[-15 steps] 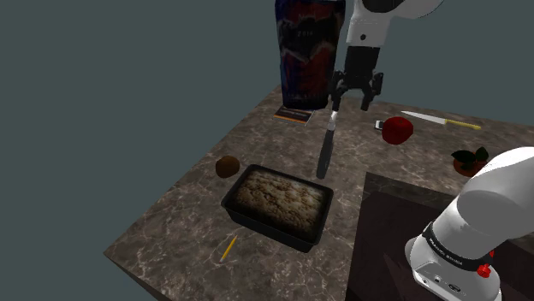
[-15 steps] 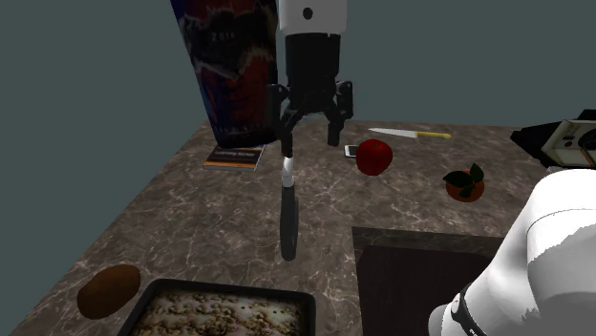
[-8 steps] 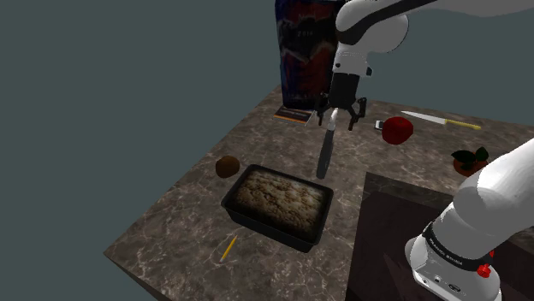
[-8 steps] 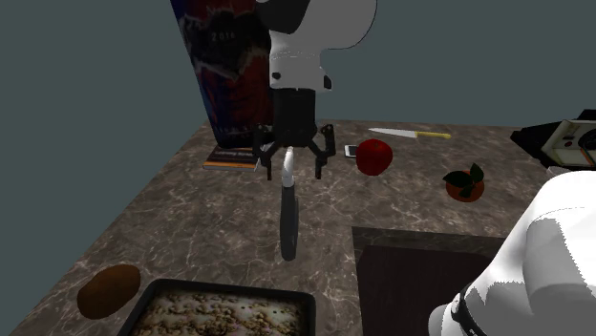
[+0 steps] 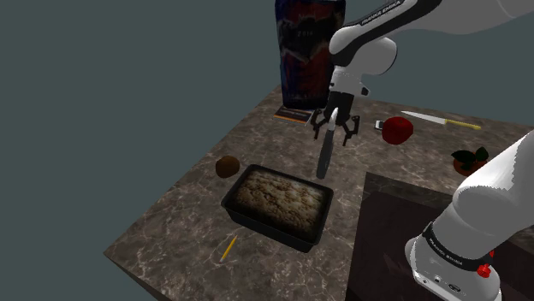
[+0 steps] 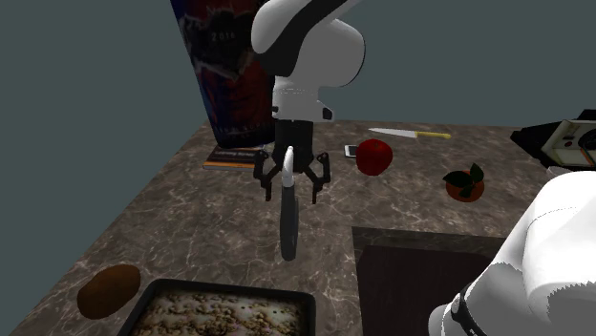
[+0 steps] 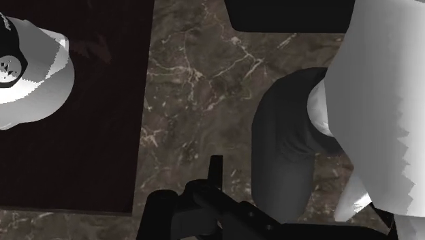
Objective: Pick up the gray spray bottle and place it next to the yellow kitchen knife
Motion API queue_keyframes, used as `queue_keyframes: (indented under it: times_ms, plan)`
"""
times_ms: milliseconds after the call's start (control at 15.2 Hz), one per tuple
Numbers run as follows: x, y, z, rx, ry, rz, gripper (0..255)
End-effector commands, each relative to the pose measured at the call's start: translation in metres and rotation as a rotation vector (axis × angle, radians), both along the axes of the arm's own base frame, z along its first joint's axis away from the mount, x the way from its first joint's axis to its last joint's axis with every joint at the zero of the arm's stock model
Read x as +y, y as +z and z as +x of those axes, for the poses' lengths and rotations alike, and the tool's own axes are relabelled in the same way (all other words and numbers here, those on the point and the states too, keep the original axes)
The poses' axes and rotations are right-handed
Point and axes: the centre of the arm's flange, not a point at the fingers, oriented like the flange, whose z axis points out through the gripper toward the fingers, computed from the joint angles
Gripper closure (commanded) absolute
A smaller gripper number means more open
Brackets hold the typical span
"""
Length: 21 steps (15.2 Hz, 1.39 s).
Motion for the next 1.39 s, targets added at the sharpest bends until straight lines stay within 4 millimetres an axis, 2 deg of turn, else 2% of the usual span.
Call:
queue_keyframes:
  times_ms: [0,528,594,1188,1320]
  plan:
    - [0.005,-0.009,-0.001,0.0,-0.001,0.0,0]
    - [0.007,-0.012,-0.002,0.0,-0.001,0.0,0]
    - [0.007,-0.012,-0.002,0.0,-0.001,0.0,255]
    - [0.007,-0.012,-0.002,0.0,-0.001,0.0,255]
    - [0.007,-0.001,-0.002,0.0,-0.001,0.0,255]
